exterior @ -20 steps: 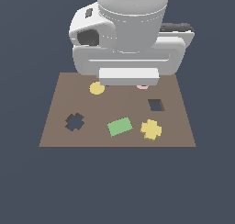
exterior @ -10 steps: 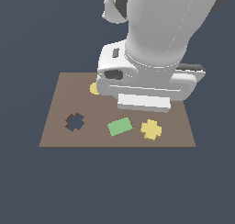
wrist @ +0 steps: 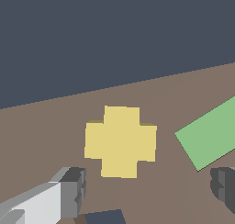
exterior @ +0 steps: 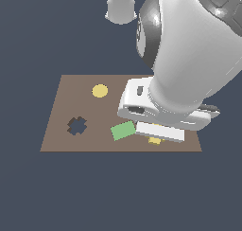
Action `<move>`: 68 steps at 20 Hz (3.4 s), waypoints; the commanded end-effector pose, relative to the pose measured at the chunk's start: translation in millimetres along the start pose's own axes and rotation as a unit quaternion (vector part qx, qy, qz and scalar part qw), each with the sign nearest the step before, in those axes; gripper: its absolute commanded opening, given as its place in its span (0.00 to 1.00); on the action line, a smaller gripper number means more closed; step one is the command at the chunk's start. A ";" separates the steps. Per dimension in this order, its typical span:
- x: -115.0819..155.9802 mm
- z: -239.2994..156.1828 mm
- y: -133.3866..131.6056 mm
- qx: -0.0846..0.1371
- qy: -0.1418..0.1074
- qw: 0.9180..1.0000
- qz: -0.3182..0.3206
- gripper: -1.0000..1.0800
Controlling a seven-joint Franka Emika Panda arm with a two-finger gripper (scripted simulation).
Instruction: Insert a designated object into the corresponding slot on a board.
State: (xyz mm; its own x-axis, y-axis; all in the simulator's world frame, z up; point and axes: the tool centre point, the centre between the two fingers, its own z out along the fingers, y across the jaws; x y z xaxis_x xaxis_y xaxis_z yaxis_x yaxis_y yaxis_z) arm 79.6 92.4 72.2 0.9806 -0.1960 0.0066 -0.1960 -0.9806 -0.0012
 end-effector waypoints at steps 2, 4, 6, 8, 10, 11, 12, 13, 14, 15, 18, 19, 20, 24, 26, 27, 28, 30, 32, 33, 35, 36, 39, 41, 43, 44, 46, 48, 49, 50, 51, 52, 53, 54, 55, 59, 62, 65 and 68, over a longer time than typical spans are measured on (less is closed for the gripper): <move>7.5 10.7 -8.4 0.000 -0.001 1.000 0.012 0.96; 10.3 15.1 -11.8 -0.001 -0.002 1.000 0.017 0.96; 12.6 18.4 -14.3 -0.001 -0.003 1.000 0.020 0.96; 14.3 20.6 -16.1 -0.001 -0.003 1.000 0.022 0.96; 15.5 21.9 -17.1 -0.001 -0.003 1.000 0.024 0.96; 15.8 22.2 -17.4 -0.001 -0.003 1.000 0.024 0.96; 16.1 22.4 -17.3 -0.001 -0.003 1.000 0.024 0.96; 16.2 22.4 -17.4 -0.001 -0.003 1.000 0.024 0.96; 15.4 22.3 -17.2 -0.001 -0.003 1.000 0.024 0.96; 15.5 22.7 -17.3 -0.001 -0.003 1.000 0.024 0.96; 15.7 28.7 -17.3 -0.001 -0.003 1.000 0.024 0.96; 15.7 32.4 -17.5 -0.001 -0.003 1.000 0.024 0.96; 15.9 35.9 -17.2 -0.001 -0.003 1.000 0.024 0.96; 15.8 42.5 -17.5 -0.001 -0.003 1.000 0.024 0.96; 15.8 42.5 -17.5 -0.001 -0.003 1.000 0.024 0.00; 15.8 42.5 -17.5 -0.001 -0.003 1.000 0.024 0.00; 15.8 42.5 -17.5 -0.001 -0.003 1.000 0.024 0.00; 15.8 42.5 -17.5 -0.001 -0.003 1.000 0.024 0.00; 15.8 42.5 -17.5 -0.001 -0.003 1.000 0.024 0.00; 15.8 42.5 -17.5 -0.001 -0.003 1.000 0.024 0.00; 15.9 42.1 -17.7 -0.001 -0.003 1.000 0.024 0.00; 15.9 41.7 -17.9 0.000 -0.003 1.000 0.024 0.00; 15.2 41.6 -17.0 0.000 -0.003 1.000 0.022 0.00; 14.1 41.5 -15.4 0.000 -0.003 1.000 0.017 0.00; 12.4 41.4 -12.8 0.000 -0.003 1.000 0.010 0.00; 11.3 41.3 -11.3 0.000 -0.003 1.000 0.005 0.00; 8.9 41.1 -7.5 0.000 -0.003 1.000 -0.005 0.00; 6.0 40.8 -2.7 0.000 -0.003 1.000 -0.018 0.00; 4.4 40.7 0.0 0.000 -0.003 1.000 -0.025 0.00; 2.8 40.6 2.9 0.000 -0.003 0.999 -0.033 0.00; 1.1 40.4 6.1 0.000 -0.003 0.999 -0.041 0.00; -0.7 40.2 9.6 0.000 -0.003 0.999 -0.050 0.00; -2.5 40.1 13.2 0.000 -0.003 0.998 -0.060 0.00; -4.3 39.9 17.2 0.000 -0.003 0.998 -0.070 0.00; -6.1 39.7 21.3 0.000 -0.003 0.997 -0.081 0.00; -13.1 38.8 40.6 0.000 -0.003 0.992 -0.128 0.00; -17.6 38.1 57.8 0.000 -0.003 0.986 -0.169 0.00; -20.7 37.4 77.1 0.000 -0.003 0.977 -0.213 0.00; -21.9 36.6 96.8 0.000 -0.004 0.966 -0.257 0.00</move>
State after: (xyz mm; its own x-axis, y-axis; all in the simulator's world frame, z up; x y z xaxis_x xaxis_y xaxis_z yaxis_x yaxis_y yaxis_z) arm 42.0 11.6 34.7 0.9624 0.2717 -0.0009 0.2717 -0.9624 -0.0005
